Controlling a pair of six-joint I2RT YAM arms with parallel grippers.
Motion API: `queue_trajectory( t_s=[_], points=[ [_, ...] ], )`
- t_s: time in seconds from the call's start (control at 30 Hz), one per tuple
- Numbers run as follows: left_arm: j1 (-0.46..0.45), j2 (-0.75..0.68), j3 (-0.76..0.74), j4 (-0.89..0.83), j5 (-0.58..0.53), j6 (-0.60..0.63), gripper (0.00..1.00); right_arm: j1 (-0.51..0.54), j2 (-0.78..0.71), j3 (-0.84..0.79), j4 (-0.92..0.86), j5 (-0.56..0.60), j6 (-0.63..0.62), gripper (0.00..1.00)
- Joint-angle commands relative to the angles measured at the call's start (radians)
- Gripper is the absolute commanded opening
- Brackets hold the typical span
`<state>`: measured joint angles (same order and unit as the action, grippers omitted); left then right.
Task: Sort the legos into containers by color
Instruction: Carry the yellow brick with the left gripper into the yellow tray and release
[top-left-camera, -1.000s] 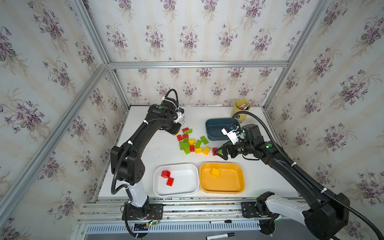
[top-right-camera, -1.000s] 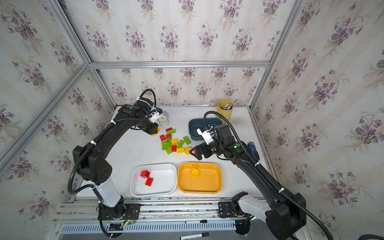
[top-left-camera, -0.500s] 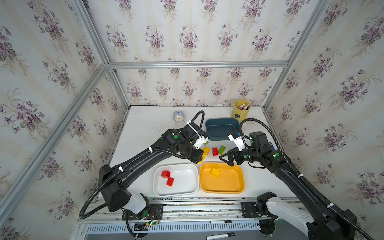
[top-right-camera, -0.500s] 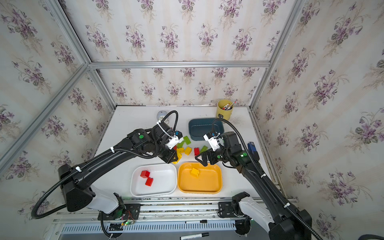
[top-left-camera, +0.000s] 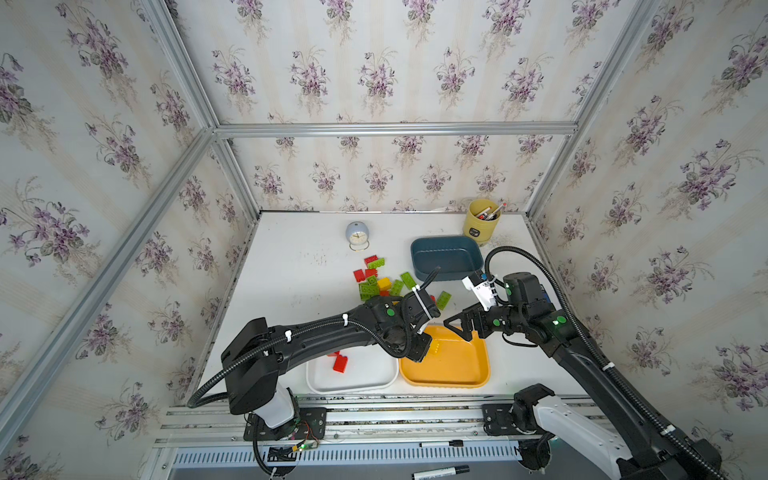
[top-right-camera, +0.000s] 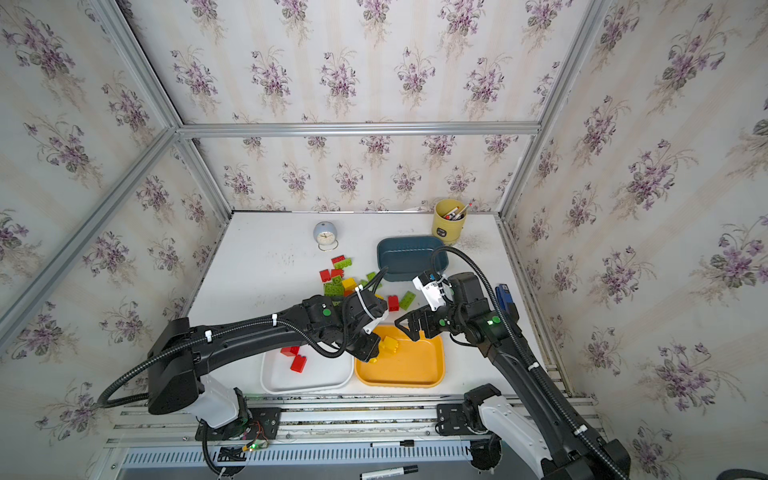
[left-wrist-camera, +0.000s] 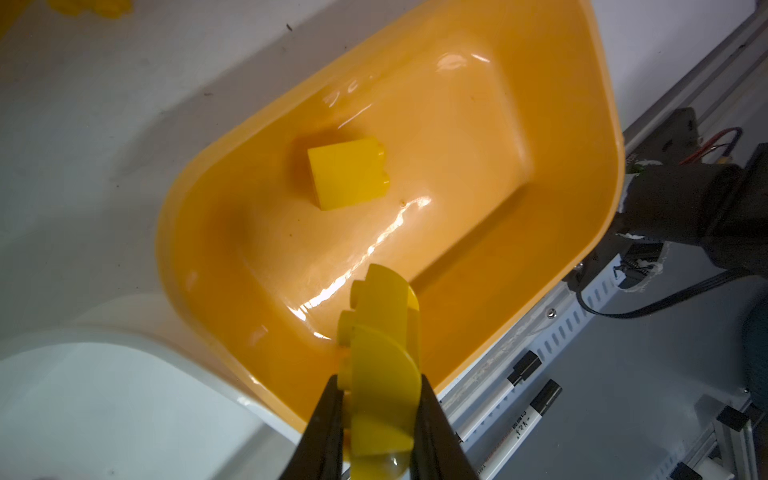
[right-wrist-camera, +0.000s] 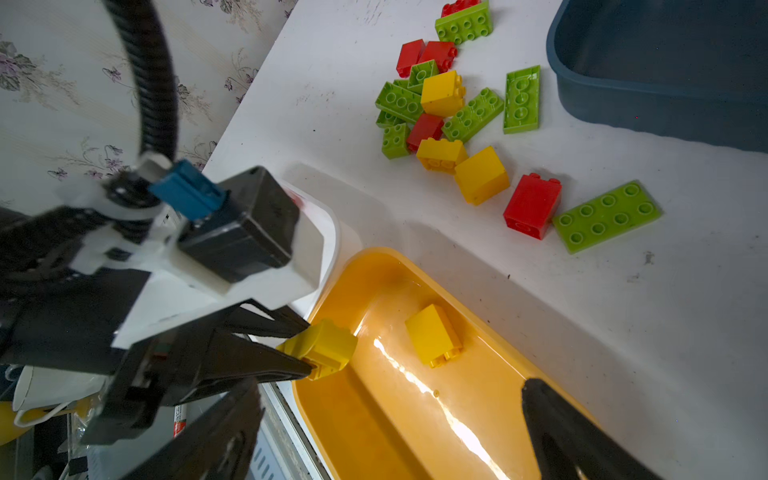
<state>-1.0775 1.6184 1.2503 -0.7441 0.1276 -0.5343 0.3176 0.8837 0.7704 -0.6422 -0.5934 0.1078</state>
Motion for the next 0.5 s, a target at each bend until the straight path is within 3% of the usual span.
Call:
queue_trajectory(
  t_s=[0.0, 0.2, 0.47],
  points=[
    [0.002, -0.003, 0.005, 0.038, -0.034, -0.015, 0.33, -0.001, -0.002, 0.001, 0.002, 0.005, -0.009, 1.00],
    [0.027, -0.062, 0.014, 0.032, -0.003, 0.010, 0.60, -0.002, 0.007, 0.005, 0.021, -0.018, -0.002, 1.00],
    [0.167, -0.185, 0.023, -0.042, -0.032, 0.028, 0.75, -0.002, 0.031, 0.001, 0.070, -0.087, 0.032, 1.00]
  ],
)
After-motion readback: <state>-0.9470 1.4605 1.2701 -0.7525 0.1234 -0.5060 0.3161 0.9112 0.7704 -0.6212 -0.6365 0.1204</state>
